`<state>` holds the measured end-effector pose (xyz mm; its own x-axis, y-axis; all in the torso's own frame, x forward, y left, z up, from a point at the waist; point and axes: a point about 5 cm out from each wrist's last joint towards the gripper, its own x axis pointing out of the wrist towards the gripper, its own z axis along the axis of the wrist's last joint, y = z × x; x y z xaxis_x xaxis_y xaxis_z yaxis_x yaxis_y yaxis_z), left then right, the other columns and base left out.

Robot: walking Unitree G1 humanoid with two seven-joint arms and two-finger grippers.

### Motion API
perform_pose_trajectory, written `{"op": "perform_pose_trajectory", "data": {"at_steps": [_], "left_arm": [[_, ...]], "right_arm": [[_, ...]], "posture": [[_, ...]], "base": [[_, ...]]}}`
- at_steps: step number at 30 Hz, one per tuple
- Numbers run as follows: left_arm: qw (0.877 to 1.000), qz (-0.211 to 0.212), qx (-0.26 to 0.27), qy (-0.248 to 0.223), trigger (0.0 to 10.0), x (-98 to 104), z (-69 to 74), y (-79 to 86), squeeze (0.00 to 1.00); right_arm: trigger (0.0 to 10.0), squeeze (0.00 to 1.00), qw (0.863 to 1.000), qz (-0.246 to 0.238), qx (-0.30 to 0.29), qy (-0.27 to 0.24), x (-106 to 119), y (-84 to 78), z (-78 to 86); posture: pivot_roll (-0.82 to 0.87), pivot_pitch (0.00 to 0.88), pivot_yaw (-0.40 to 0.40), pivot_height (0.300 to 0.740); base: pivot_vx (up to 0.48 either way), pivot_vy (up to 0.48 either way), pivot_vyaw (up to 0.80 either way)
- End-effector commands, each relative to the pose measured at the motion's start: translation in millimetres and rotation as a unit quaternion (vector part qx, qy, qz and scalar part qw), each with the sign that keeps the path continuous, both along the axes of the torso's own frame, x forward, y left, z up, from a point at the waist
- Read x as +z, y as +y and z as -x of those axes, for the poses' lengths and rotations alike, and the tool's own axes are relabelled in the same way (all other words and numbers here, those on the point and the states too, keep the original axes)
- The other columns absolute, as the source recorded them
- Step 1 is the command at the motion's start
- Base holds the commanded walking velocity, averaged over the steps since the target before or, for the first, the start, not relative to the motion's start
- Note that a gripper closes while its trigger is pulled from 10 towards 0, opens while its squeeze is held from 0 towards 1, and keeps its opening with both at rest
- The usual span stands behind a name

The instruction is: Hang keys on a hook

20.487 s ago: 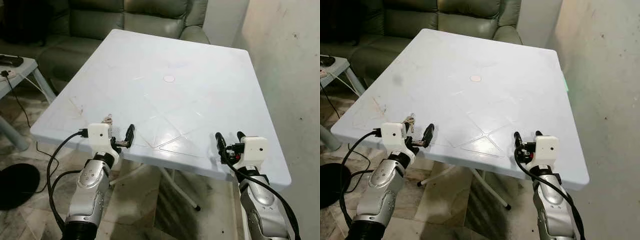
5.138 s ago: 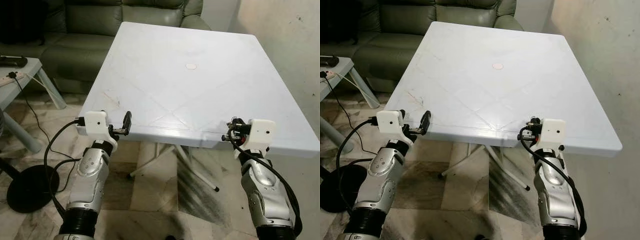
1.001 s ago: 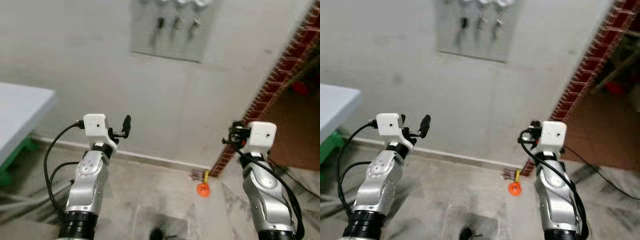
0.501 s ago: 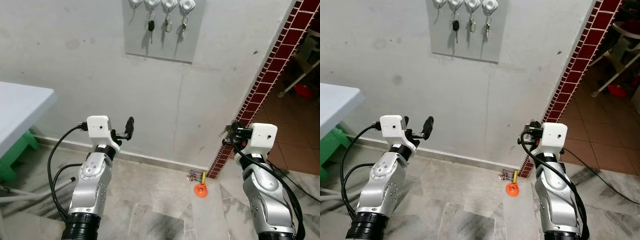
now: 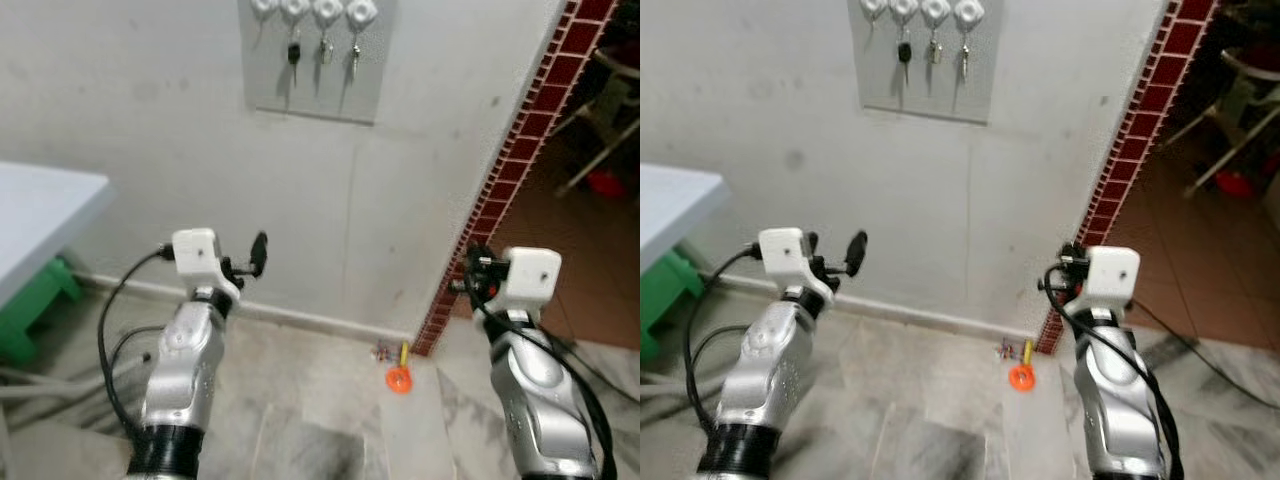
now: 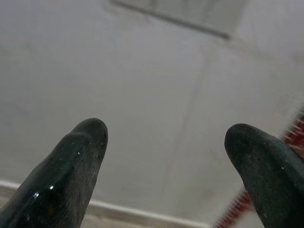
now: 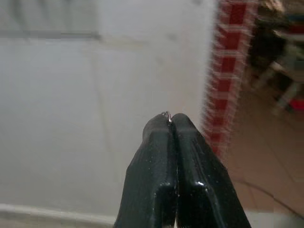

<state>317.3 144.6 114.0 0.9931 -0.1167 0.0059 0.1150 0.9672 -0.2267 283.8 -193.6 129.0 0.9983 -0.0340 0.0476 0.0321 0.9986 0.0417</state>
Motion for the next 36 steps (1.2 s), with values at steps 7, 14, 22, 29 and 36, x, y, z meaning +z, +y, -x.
{"op": "perform_pose_trajectory", "data": {"at_steps": [7, 14, 22, 29, 36], "left_arm": [[1.0, -0.003, 0.0, -0.006, 10.0, 5.1, -5.3, -4.0, 0.0], [1.0, 0.01, 0.003, 0.005, 10.0, 2.2, -5.4, 0.2, 0.0], [1.0, -0.001, -0.002, -0.005, 10.0, 5.3, -5.5, 1.5, 0.0], [1.0, -0.005, -0.001, -0.007, 10.0, 6.0, -4.3, 3.8, 0.0], [1.0, -0.008, 0.006, 0.001, 10.0, 4.0, -3.3, 9.0, 0.0]], "right_arm": [[10.0, 0.0, 1.0, -0.008, -0.007, -0.014, 8.4, -6.8, 5.5], [10.0, 0.0, 1.0, -0.003, -0.014, -0.007, 6.3, -9.6, 11.4], [10.0, 0.0, 1.0, -0.004, -0.016, -0.005, 5.7, -9.1, 11.1], [10.0, 0.0, 1.0, -0.006, -0.018, -0.004, 6.4, -8.9, 9.7], [10.0, 0.0, 1.0, -0.008, -0.02, -0.007, 8.1, -9.3, 7.5]], "posture": [[-0.05, 0.078, -0.039, 0.74], [-0.05, 0.089, -0.031, 0.74], [-0.05, 0.106, -0.026, 0.74], [-0.04, 0.115, -0.026, 0.74], [-0.04, 0.126, -0.022, 0.74]], "base": [[0.071, 0.0, 0.0], [0.0, 0.0, 0.0], [0.0, 0.0, 0.0], [0.0, 0.0, 0.0], [0.0, 0.0, 0.0]]}}
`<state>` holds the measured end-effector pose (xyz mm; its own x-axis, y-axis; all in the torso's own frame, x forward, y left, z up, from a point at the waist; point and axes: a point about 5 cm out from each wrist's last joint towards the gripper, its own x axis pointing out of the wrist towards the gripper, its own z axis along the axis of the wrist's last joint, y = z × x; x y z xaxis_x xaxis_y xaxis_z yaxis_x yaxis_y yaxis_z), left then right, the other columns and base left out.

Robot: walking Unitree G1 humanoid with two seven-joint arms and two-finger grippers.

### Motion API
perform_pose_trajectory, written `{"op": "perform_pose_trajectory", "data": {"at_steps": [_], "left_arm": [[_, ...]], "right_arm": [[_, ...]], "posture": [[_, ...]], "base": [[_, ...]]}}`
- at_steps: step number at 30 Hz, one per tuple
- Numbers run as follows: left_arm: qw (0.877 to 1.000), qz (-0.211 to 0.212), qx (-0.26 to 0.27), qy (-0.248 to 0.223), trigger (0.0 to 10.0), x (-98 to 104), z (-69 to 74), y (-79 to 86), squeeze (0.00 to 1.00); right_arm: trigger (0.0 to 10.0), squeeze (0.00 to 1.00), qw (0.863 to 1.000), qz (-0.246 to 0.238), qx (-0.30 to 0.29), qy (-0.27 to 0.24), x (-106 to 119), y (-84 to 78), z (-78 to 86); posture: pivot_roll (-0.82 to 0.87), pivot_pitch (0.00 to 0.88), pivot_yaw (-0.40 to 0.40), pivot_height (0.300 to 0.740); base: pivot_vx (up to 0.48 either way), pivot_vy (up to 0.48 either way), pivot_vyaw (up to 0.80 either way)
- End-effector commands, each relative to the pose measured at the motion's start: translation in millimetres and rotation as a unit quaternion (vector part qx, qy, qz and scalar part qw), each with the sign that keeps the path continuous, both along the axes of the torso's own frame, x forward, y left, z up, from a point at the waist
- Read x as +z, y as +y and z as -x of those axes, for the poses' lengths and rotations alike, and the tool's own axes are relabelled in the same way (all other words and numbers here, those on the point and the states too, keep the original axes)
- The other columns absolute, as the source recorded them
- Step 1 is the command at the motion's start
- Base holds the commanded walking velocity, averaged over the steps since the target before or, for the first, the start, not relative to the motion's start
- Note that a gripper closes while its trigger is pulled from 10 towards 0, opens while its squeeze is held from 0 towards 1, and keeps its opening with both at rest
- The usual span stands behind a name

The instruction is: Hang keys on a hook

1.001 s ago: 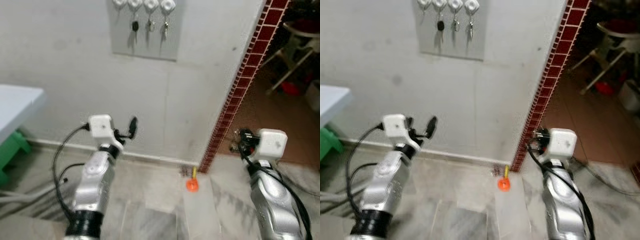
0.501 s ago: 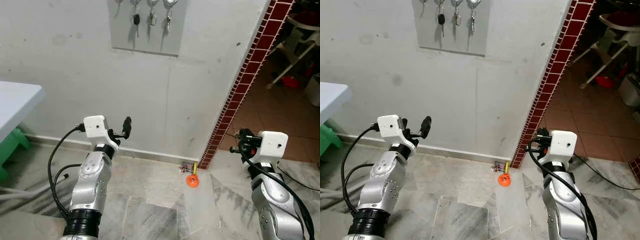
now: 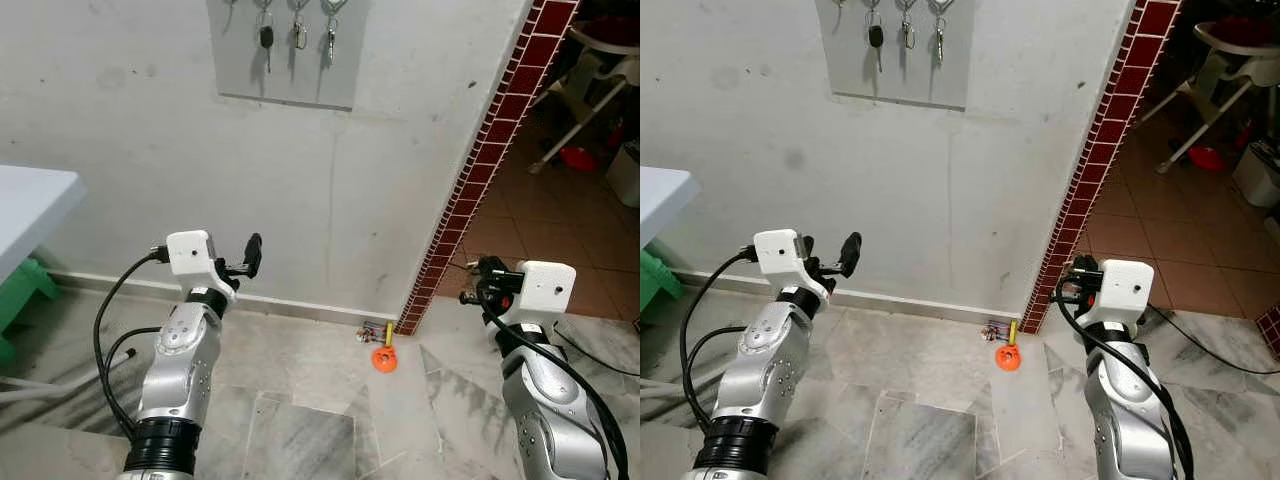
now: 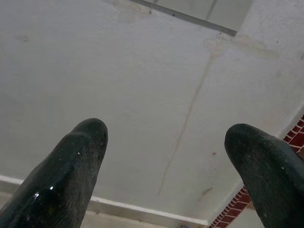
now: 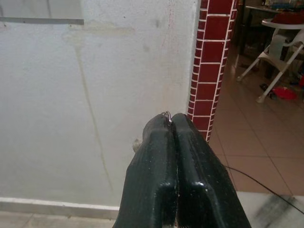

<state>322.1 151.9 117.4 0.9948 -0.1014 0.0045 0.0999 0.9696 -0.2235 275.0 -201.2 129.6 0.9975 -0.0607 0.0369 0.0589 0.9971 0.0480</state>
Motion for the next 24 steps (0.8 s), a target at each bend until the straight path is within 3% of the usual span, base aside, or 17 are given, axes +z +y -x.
{"op": "perform_pose_trajectory", "data": {"at_steps": [1, 7, 24], "left_arm": [[1.0, -0.005, -0.001, 0.003, 10.0, 0.2, 1.9, 2.1, 0.0], [1.0, -0.008, -0.001, 0.007, 10.0, -0.9, 3.1, 4.4, 0.0], [1.0, -0.015, -0.006, 0.006, 10.0, 1.8, 1.9, 6.2, 0.0]], "right_arm": [[10.0, 0.0, 1.0, -0.004, -0.008, -0.012, 7.1, -1.9, -1.0], [10.0, 0.0, 1.0, -0.009, -0.008, -0.009, 4.1, 0.4, 0.3], [10.0, 0.0, 1.0, -0.017, -0.005, -0.01, 2.6, 6.1, -2.2]], "posture": [[-0.04, 0.128, -0.021, 0.74], [-0.03, 0.127, -0.017, 0.74], [-0.02, 0.107, -0.011, 0.74]], "base": [[0.0, 0.0, 0.0], [0.0, 0.156, 0.0], [0.0, 0.461, 0.0]]}}
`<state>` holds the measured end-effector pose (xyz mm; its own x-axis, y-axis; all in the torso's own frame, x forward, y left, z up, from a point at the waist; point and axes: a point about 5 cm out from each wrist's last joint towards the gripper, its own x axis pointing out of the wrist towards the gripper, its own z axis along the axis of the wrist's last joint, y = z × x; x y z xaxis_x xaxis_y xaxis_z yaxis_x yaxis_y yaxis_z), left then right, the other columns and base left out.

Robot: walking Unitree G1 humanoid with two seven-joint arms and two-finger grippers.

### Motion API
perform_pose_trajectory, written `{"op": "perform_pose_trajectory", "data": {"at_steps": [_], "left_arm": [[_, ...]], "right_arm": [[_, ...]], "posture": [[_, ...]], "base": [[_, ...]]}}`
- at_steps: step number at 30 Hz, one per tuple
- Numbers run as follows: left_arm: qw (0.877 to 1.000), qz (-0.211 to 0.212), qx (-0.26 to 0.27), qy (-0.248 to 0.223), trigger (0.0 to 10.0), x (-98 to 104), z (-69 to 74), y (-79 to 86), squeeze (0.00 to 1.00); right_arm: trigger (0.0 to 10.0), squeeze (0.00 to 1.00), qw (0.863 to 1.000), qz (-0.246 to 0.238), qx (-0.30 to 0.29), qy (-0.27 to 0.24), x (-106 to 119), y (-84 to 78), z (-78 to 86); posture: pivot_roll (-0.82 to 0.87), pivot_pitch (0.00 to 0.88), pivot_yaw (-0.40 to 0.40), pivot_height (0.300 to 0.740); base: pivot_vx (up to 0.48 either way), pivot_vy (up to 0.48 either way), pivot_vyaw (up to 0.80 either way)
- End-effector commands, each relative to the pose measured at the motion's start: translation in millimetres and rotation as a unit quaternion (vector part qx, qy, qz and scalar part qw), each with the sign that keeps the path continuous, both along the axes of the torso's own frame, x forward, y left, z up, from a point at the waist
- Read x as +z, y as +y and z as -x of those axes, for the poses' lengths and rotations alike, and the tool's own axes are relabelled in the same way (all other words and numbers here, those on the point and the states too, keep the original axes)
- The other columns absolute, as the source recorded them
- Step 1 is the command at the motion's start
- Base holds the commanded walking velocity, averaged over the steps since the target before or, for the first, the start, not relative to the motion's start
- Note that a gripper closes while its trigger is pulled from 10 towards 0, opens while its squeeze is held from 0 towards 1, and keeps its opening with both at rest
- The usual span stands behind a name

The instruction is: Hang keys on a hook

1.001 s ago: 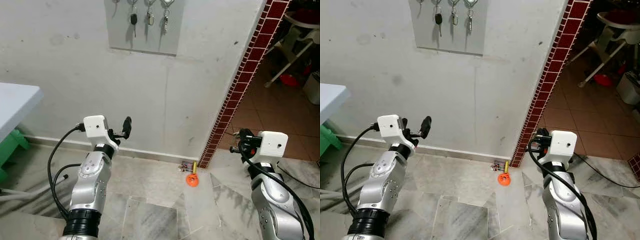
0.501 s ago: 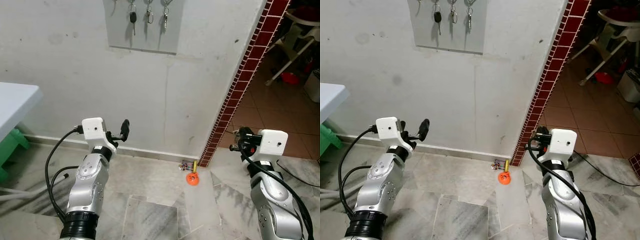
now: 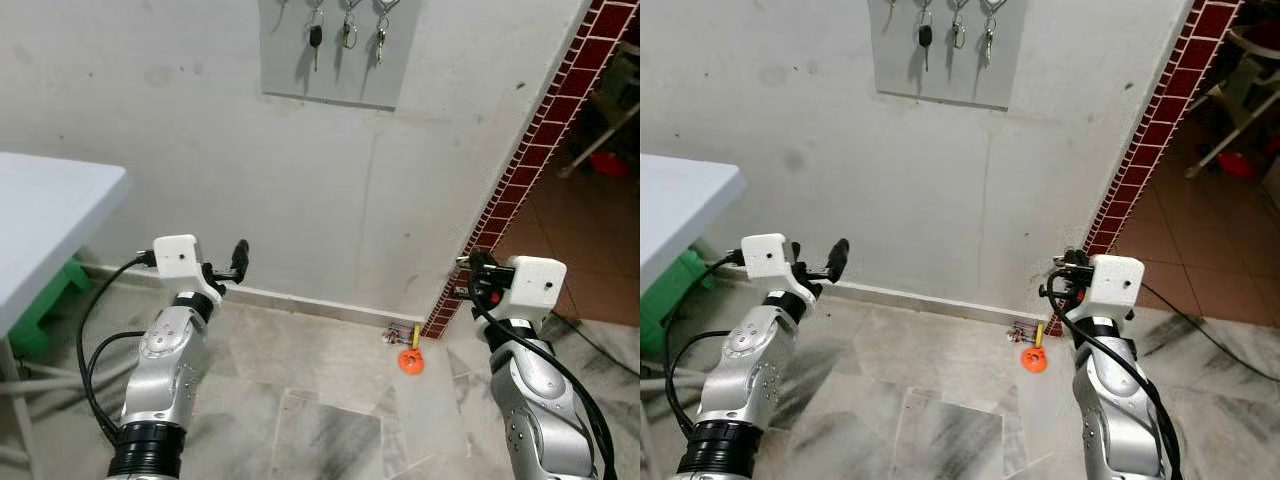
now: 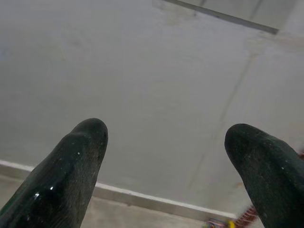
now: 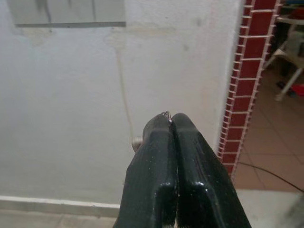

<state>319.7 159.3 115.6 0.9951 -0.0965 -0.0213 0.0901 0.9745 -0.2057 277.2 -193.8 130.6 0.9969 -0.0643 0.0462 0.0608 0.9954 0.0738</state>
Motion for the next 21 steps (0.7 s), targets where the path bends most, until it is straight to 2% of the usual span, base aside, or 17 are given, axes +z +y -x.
{"op": "perform_pose_trajectory", "data": {"at_steps": [1, 13, 15, 21], "left_arm": [[1.0, -0.005, -0.01, -0.006, 10.0, 3.8, -0.3, -1.5, 0.0], [1.0, -0.009, -0.013, -0.005, 10.0, 2.9, 1.1, -1.4, 0.0], [1.0, -0.01, -0.014, -0.006, 10.0, 3.0, 1.1, -1.6, 0.0], [1.0, -0.023, -0.017, -0.008, 10.0, 4.2, 0.5, -2.1, 0.0]], "right_arm": [[10.0, 0.0, 1.0, -0.005, -0.003, -0.005, 1.7, -1.0, 0.1], [10.0, 0.0, 1.0, -0.005, 0.002, -0.004, 0.5, 1.2, 1.2], [10.0, 0.0, 1.0, -0.006, 0.003, -0.004, 0.1, 1.6, 1.4], [10.0, 0.0, 1.0, -0.006, 0.005, -0.004, -0.5, 2.7, 1.5]], "posture": [[-0.02, 0.107, -0.011, 0.74], [-0.02, 0.097, -0.011, 0.74], [-0.02, 0.096, -0.011, 0.74], [-0.02, 0.088, -0.011, 0.74]], "base": [[0.0, 0.48, 0.0], [0.0, 0.475, 0.0], [0.0, 0.315, 0.0], [0.0, 0.0, 0.0]]}}
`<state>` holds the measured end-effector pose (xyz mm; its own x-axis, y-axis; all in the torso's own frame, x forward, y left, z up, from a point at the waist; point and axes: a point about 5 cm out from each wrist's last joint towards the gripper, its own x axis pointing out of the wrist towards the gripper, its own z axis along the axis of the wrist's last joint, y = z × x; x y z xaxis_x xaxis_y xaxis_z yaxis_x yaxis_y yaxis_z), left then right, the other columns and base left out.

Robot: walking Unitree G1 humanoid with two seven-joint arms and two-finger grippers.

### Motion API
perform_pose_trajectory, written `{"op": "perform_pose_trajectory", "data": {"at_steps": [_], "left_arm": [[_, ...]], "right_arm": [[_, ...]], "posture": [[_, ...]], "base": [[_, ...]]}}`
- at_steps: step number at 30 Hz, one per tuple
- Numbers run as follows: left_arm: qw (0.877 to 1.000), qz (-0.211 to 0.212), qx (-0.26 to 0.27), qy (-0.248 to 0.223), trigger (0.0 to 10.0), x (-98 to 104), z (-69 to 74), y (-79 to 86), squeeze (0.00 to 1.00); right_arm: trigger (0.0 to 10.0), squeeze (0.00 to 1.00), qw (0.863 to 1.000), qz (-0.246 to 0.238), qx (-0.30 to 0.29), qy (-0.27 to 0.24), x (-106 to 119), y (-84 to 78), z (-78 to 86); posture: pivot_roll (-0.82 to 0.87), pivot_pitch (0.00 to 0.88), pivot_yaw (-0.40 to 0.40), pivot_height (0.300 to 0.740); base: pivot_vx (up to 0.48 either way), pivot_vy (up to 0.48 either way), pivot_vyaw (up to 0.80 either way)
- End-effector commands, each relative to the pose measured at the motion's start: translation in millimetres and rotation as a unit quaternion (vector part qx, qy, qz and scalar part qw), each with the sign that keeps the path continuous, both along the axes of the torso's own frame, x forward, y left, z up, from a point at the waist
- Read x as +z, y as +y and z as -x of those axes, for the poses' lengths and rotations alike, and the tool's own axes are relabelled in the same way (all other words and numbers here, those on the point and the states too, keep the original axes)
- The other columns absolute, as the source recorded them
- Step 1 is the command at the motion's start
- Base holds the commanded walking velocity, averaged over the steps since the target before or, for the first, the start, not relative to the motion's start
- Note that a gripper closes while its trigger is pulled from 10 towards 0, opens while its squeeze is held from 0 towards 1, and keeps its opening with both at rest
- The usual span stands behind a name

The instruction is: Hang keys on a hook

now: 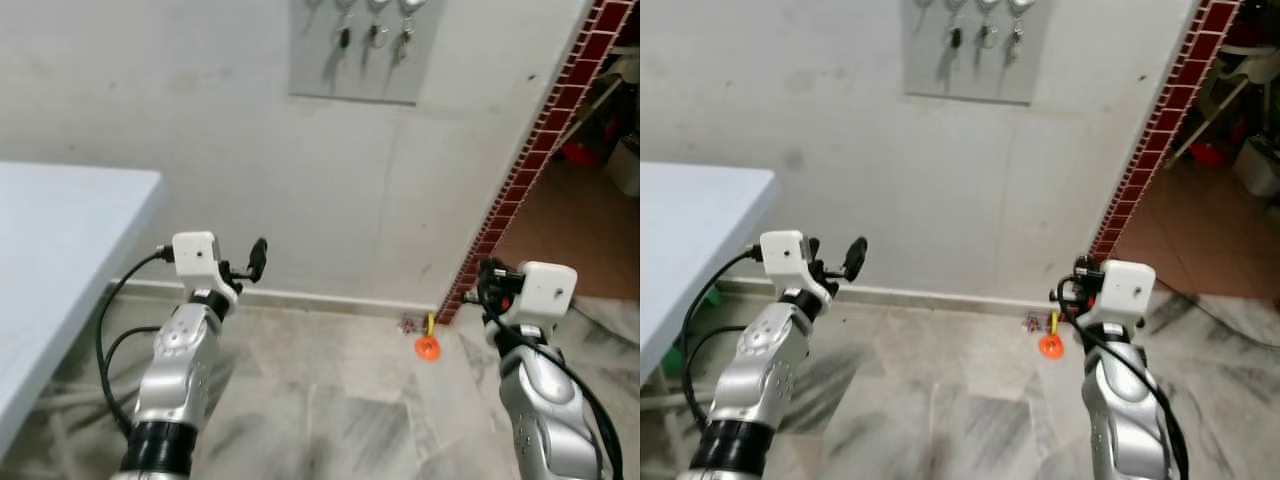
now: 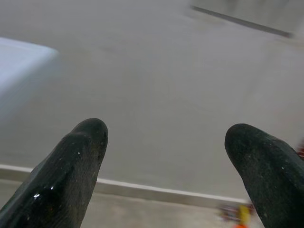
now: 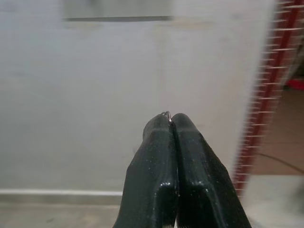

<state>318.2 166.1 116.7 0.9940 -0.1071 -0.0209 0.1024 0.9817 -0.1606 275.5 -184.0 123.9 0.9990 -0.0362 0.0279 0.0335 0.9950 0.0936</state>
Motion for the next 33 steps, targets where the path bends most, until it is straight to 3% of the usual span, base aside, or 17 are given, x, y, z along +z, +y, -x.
{"op": "perform_pose_trajectory", "data": {"at_steps": [1, 33], "left_arm": [[1.0, -0.003, -0.012, -0.005, 10.0, 2.9, -0.8, -9.2, 0.0], [1.0, 0.003, -0.012, -0.009, 10.0, 4.6, 3.7, -7.8, 0.0]], "right_arm": [[10.0, 0.0, 1.0, 0.004, -0.009, -0.012, 5.9, -6.8, -0.2], [10.0, 0.0, 1.0, 0.002, 0.001, -0.008, 4.0, -2.7, -1.7]], "posture": [[-0.02, 0.087, -0.01, 0.74], [0.0, 0.099, -0.014, 0.74]], "base": [[0.0, 0.0, 0.0], [0.0, 0.0, 0.0]]}}
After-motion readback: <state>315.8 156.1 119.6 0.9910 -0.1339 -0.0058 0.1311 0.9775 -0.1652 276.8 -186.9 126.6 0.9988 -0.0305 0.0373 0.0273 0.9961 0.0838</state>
